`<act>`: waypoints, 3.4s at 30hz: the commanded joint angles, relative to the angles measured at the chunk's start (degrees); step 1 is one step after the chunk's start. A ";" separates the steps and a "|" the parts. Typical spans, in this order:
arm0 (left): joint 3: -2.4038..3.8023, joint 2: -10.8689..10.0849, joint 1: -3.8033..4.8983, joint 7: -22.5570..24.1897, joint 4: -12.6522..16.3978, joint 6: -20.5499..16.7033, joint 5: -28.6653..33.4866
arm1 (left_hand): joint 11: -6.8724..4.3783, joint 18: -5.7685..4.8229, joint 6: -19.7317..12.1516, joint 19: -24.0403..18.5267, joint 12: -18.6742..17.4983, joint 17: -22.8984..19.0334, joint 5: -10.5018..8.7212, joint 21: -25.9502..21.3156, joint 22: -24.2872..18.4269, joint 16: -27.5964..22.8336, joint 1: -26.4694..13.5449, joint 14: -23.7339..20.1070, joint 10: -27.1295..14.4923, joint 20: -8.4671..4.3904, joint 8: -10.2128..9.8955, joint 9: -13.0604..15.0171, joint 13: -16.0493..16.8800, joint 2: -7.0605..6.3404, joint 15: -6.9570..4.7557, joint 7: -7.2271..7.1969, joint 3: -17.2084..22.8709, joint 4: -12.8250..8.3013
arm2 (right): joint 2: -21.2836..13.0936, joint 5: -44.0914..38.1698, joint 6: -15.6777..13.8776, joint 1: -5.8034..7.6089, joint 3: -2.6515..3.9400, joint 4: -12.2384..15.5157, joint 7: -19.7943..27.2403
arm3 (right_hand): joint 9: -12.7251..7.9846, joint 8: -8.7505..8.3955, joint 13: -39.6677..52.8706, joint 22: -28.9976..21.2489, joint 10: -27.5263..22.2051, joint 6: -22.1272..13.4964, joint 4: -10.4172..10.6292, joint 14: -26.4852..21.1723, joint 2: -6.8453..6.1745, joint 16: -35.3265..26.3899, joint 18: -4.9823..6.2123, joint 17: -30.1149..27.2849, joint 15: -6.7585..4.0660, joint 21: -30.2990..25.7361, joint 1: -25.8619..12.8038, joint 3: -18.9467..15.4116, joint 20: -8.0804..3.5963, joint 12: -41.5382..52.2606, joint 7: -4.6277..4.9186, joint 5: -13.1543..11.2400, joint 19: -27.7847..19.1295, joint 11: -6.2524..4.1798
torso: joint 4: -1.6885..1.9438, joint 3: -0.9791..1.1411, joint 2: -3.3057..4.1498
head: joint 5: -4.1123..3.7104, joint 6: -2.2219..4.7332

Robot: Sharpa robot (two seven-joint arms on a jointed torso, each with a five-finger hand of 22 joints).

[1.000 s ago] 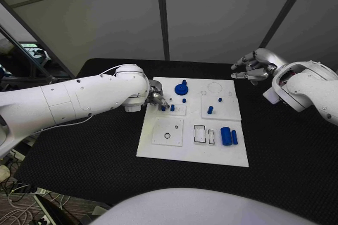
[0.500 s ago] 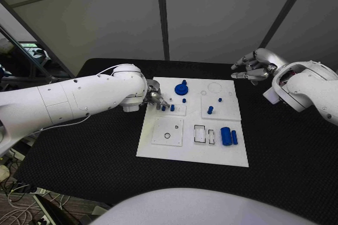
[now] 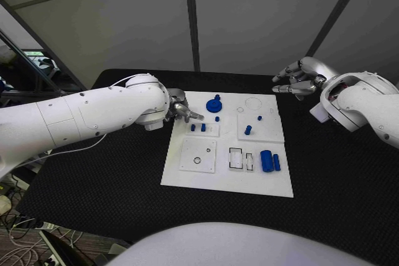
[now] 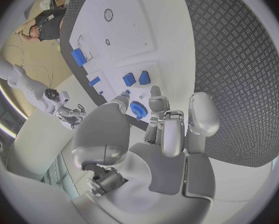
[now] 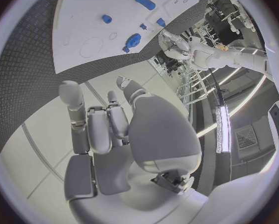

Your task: Assemble the parts on the task board

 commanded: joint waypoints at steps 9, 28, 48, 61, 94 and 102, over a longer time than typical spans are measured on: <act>0.10 -0.08 -0.23 19.29 0.31 -17.95 5.51 | 5.74 2.03 -11.34 -21.03 -12.57 -22.75 0.12 -34.72 -20.68 -38.82 20.39 -21.62 -19.56 4.38 -6.15 -6.27 -12.90 3.39 5.95 5.96 -2.83 -4.07 | -0.02 -0.06 -0.14 0.08 0.03 -0.23 0.92 | 0.03 0.70 -0.88 -1.55 -0.99 0.07 0.02 0.50 -0.39 -1.20 1.03 2.24 -0.43 -1.38 -0.50 0.55 -0.23 -1.22 -0.04 0.24 -1.08 0.01 | -0.07 0.05 -0.02 | -0.74 0.00; -1.22 5.88 -1.31 31.45 -2.91 -21.02 -22.45 | 4.85 3.00 1.87 -17.83 -30.04 -26.01 0.00 -36.00 -20.13 -33.73 26.94 -15.67 -14.83 4.26 -17.07 -24.54 -35.04 -4.15 4.88 3.35 16.43 -12.98 | 0.12 1.02 -1.43 0.07 0.02 0.19 2.94 | -0.13 2.31 -29.99 -17.66 -20.26 0.87 -0.09 -13.42 -2.29 -32.09 2.98 -24.28 -0.16 -17.19 -0.32 6.23 0.03 -31.45 0.07 0.31 -9.28 0.16 | -0.17 -0.03 0.04 | -2.82 0.30; -2.00 9.09 -1.28 28.55 -7.08 -14.01 -29.59 | 5.77 2.82 3.11 -16.93 -33.80 -23.95 -0.08 -35.78 -18.84 -27.50 24.75 -14.94 -17.66 4.86 -19.78 -26.79 -38.19 -5.26 5.59 3.30 13.51 -12.79 | 0.39 1.09 -2.04 0.06 0.02 0.33 2.97 | -0.22 2.07 -30.74 -18.09 -20.64 0.24 -0.08 -14.59 -2.72 -34.54 2.92 -26.50 0.04 -17.97 -0.47 6.55 0.16 -31.73 0.29 0.28 -9.40 0.37 | -0.14 -0.01 0.05 | -2.84 0.08; -2.12 11.15 -1.33 28.89 -9.49 -12.41 -29.82 | 5.84 2.84 3.92 -16.68 -34.09 -22.82 -0.07 -35.44 -18.12 -25.05 25.47 -14.27 -16.65 4.89 -20.50 -27.38 -38.79 -4.44 5.61 3.69 13.83 -13.15 | 0.59 1.09 -2.03 0.06 0.02 0.38 2.88 | -0.21 2.08 -30.79 -18.12 -20.68 0.21 -0.08 -14.65 -2.73 -34.64 2.92 -26.60 0.06 -18.02 -0.48 6.58 0.17 -31.74 0.30 0.29 -9.41 0.39 | -0.16 0.02 0.08 | -3.08 0.00; -2.13 13.18 -1.97 29.89 -12.28 -10.22 -29.64 | 5.49 2.88 6.04 -16.34 -36.29 -18.16 -0.05 -32.58 -13.55 -17.03 27.30 -11.25 -11.70 4.46 -23.69 -29.33 -40.81 -3.10 5.21 4.38 18.55 -15.78 | 0.75 1.07 -1.79 0.07 0.03 0.63 2.57 | -0.16 2.19 -30.97 -18.22 -20.73 0.29 -0.05 -14.69 -2.69 -34.73 2.92 -26.74 0.09 -18.21 -0.48 6.70 0.21 -31.73 0.31 0.32 -9.41 0.40 | -0.03 0.04 0.09 | -3.61 0.00; -2.12 13.18 -2.11 30.17 -12.43 -9.81 -29.52 | 5.47 2.86 6.24 -16.58 -37.33 -17.88 -0.06 -31.81 -12.24 -16.13 27.49 -10.91 -10.78 4.37 -24.72 -29.77 -41.26 -2.91 5.18 4.58 19.48 -16.54 | 0.76 1.07 -1.69 0.07 0.03 0.63 2.52 | -0.11 2.34 -31.07 -18.28 -20.72 0.45 -0.01 -14.63 -2.67 -34.66 2.93 -26.72 0.09 -18.30 -0.50 6.76 0.22 -31.70 0.28 0.32 -9.38 0.39 | -0.06 0.02 0.09 | -3.56 0.00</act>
